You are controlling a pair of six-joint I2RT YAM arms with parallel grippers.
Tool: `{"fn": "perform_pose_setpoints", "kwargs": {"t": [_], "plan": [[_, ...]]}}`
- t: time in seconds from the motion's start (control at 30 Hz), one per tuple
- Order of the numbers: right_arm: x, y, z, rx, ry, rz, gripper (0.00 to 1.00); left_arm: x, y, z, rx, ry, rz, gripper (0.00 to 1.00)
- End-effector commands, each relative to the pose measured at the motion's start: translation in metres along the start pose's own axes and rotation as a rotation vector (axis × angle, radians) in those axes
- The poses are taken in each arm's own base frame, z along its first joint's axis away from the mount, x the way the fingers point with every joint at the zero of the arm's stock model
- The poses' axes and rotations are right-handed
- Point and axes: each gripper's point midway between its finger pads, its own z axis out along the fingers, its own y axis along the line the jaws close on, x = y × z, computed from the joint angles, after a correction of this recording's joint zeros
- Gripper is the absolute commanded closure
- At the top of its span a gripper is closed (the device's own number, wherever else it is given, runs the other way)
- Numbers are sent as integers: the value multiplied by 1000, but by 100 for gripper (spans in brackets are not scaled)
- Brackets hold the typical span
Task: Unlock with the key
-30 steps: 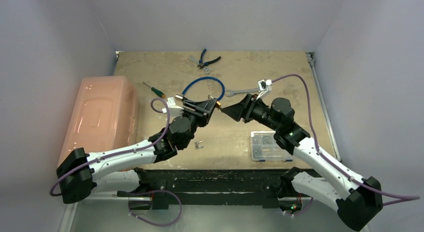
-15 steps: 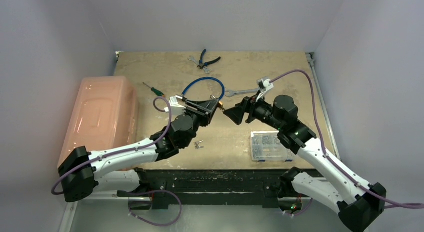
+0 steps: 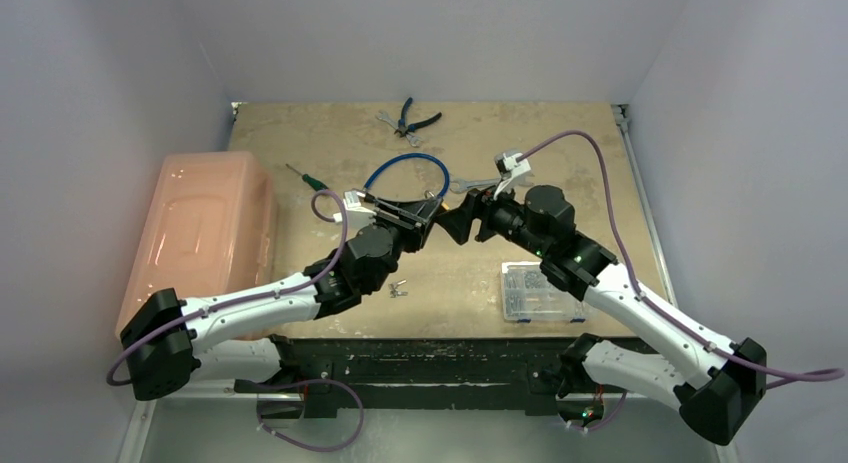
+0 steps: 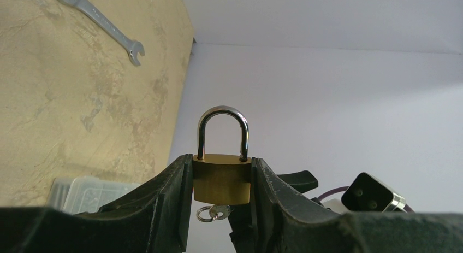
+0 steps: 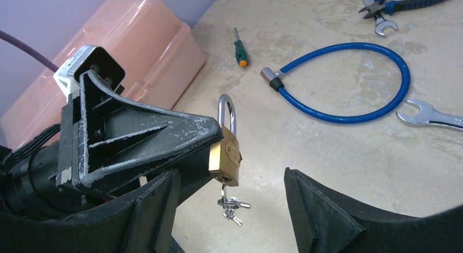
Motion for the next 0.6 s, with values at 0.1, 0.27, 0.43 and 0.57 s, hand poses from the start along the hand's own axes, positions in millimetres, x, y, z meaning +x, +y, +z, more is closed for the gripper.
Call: {"fn": "perform_pose_setpoints", "kwargs": {"t": [0.1,0.27,0.43,0.57], "plan": [[-26,-1,11,80,-86,-27,27,3,-36,-2,70,12,-74,100],[-28,-2,15,107,-113,-17,33,3,-36,-3,68,13,-81,100],[-30,-2,16,114,-160,-7,40,2,-35,-3,62,14,-92,100],[-29,-1,18,112,-185,-5,44,2,-34,-3,58,14,-94,100]]}}
